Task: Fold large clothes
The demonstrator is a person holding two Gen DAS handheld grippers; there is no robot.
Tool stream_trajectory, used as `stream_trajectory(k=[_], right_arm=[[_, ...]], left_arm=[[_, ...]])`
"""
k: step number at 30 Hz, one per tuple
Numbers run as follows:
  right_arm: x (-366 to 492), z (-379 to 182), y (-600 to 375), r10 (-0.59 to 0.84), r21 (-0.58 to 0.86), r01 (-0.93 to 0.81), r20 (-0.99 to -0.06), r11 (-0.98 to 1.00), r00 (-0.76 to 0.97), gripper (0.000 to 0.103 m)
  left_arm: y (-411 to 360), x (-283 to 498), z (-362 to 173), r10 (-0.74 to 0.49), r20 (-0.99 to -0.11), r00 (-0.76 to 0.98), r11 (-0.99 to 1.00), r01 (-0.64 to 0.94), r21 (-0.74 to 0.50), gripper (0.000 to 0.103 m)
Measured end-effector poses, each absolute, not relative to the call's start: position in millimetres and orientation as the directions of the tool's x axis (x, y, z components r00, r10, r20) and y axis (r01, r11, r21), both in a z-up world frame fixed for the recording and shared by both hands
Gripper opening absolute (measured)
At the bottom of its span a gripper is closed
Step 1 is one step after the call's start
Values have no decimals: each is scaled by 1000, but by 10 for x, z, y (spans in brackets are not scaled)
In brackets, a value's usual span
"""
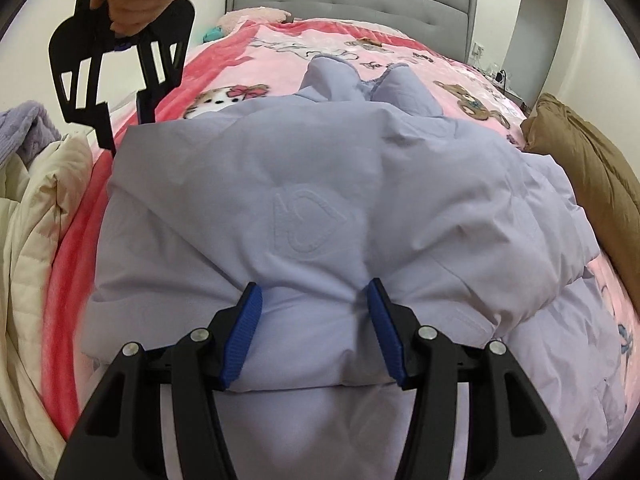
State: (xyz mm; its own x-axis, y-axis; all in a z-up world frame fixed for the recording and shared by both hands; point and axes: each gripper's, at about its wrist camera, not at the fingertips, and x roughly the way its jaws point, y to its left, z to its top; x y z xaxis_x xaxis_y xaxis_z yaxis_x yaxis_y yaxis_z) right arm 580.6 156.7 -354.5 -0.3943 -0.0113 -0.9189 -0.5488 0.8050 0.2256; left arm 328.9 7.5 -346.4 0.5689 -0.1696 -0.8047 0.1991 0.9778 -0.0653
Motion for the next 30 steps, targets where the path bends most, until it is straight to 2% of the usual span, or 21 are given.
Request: stream_trajectory(k=[4, 6, 8, 13, 18, 21, 22, 23, 24, 25, 26, 27, 30], right_arm=[[5782, -3727, 1576, -60, 217, -478, -864, 851, -499, 31], [5803, -3778, 1549, -59, 203, -446, -860, 872, -507, 30], [5836, -3766, 1568, 26, 253, -409, -874, 877, -485, 10], [5903, -3482, 1625, 164, 309, -451, -929, 838, -332, 2], [5904, -3468, 1659, 119, 280, -476, -933, 833, -341, 2], [5850, -3346, 1688, 93, 261, -556, -946, 789, -312, 13], [5807, -3287, 1694, 79, 248, -605, -953, 757, -293, 27], [5728, -3237, 1710, 63, 227, -661, -963, 715, -263, 32], [5669, -3239, 1722, 41, 207, -688, -968, 696, -249, 32], [5600, -3266, 1727, 17, 189, -709, -970, 680, -242, 28], [5543, -3315, 1727, -13, 163, -724, -973, 671, -231, 7], [5491, -3350, 1728, -26, 141, -733, -977, 665, -212, 2], [5437, -3394, 1722, -16, 92, -750, -991, 656, -135, 2]], left_arm=[[49, 3272, -3474, -161, -800, 578, 979, 194, -57, 54], [56, 3270, -3474, -162, -799, 579, 979, 193, -59, 54], [54, 3277, -3478, -161, -799, 580, 980, 190, -59, 54], [61, 3273, -3489, -160, -798, 581, 981, 184, -62, 54], [69, 3277, -3481, -161, -800, 579, 981, 185, -63, 54], [65, 3283, -3477, -162, -800, 578, 981, 186, -64, 54], [61, 3287, -3475, -163, -801, 576, 980, 188, -64, 54], [59, 3282, -3471, -163, -801, 576, 980, 188, -64, 54], [64, 3279, -3472, -164, -801, 575, 980, 187, -66, 54], [63, 3279, -3469, -164, -802, 575, 980, 187, -66, 54], [65, 3281, -3469, -164, -801, 575, 980, 188, -65, 54], [66, 3282, -3470, -164, -802, 575, 980, 188, -66, 54], [64, 3282, -3462, -163, -800, 577, 980, 186, -65, 54]])
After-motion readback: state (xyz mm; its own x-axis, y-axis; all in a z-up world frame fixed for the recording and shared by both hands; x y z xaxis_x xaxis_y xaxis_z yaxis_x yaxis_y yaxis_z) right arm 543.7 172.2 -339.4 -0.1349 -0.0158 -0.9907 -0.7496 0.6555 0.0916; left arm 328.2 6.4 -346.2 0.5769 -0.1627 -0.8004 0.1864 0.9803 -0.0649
